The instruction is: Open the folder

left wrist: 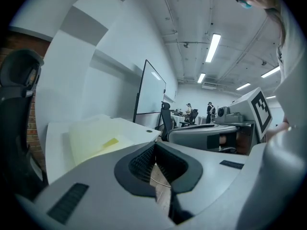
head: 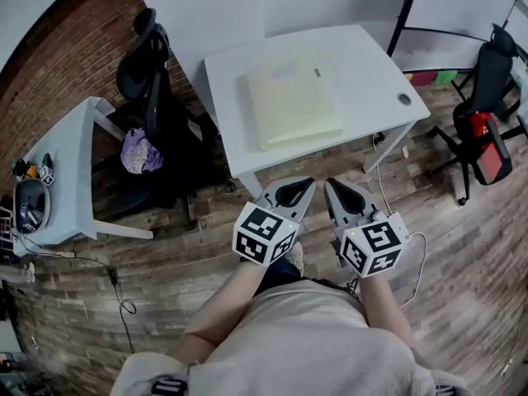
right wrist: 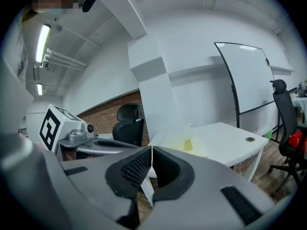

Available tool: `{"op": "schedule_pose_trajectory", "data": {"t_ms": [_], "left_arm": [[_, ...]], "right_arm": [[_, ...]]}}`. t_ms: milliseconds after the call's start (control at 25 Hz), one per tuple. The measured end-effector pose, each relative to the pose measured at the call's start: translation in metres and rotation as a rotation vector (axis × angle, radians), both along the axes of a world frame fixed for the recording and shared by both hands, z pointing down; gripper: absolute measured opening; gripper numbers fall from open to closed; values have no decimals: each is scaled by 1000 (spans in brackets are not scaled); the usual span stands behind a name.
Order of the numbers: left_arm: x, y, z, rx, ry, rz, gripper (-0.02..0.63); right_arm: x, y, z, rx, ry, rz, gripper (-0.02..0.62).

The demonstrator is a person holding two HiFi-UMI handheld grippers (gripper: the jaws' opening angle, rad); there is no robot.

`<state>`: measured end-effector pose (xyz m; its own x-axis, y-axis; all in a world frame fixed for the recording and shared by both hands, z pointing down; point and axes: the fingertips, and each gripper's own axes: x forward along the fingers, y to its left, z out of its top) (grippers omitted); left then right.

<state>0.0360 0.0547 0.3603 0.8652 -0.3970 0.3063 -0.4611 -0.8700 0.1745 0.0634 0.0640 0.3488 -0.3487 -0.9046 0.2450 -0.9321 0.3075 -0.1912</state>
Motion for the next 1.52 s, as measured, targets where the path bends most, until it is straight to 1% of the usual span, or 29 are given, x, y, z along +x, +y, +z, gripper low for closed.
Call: {"op": "schedule_pose_trajectory", "data": {"t_ms": [120,320,560,800,920,1080,1280,1520], "left_arm": [[0,-24,-1,13,0,2,18],[-1,-50,0,12,-3,5,18],[4,-71,5,6,-11,0,18],[15,-85,7,3,-15,-10,18],[18,-97,6,10,-15,-42,18],[20,-111,8,-20,3,-94,18],[26,-119,14,-23,-38,-120,18],[30,-128,21,-24,-72,-152,18]], "right_arm": [[1,-20,7,-17,6,3,23],[3,-45,9,-27,12,11,23],[11,-61,20,-58,15,12,23],[25,-80,23,-70,15,2,23],[32,-92,24,-73,12,-16,23],[36,-105,26,-84,4,-50,23],[40,-116,31,-105,-11,-88,23],[47,-124,39,-130,-22,-110,23]]}}
